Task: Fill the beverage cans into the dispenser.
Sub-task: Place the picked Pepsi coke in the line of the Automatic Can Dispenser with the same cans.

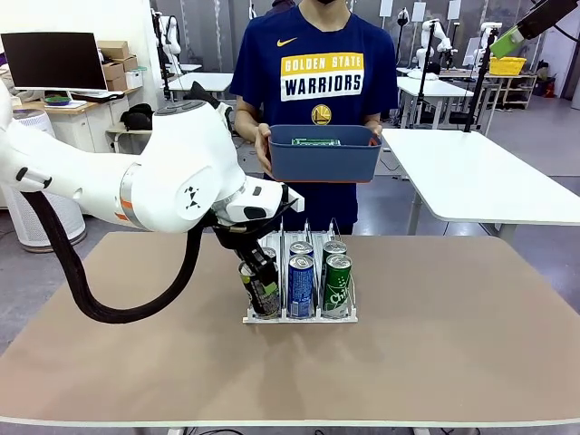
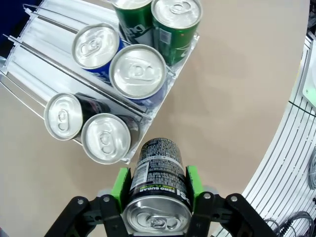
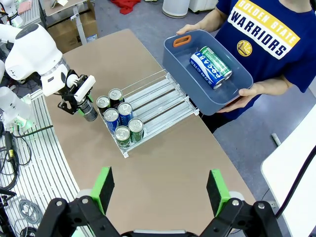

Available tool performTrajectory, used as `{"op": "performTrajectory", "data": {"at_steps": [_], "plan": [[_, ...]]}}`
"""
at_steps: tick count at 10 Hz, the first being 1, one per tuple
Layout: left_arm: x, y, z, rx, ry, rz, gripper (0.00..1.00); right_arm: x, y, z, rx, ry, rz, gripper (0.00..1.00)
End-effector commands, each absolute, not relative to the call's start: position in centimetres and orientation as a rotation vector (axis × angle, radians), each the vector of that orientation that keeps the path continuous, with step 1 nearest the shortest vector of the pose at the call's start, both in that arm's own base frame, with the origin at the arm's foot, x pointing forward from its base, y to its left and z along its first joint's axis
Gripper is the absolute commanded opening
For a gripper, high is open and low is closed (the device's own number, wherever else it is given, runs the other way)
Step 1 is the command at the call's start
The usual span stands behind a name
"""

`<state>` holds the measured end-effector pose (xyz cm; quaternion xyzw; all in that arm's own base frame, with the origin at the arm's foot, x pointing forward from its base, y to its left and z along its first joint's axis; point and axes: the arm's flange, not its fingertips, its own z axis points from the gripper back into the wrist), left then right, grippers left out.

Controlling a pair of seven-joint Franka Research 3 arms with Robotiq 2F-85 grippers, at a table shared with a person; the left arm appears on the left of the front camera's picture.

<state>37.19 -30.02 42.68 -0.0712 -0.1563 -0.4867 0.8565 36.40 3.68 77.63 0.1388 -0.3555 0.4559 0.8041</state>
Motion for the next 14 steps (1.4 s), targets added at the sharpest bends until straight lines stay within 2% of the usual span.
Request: {"op": "performTrajectory", "data": {"at_steps": [1, 7, 14], "plan": [[38.2, -30.3, 42.9, -0.117, -0.361, -1.012, 0.58, 36.4, 3.7, 77.6, 0.297, -0.761, 0.975, 1.0], [41.1, -30.7, 42.7, -0.058, -0.439, -0.961, 0.58, 36.4, 3.7, 77.6, 0.297, -0.761, 0.975, 1.0], [43.7, -31.1, 41.3, -0.046, -0.392, -0.957, 0.58, 36.4, 3.7, 77.6, 0.297, -0.761, 0.975, 1.0]]}}
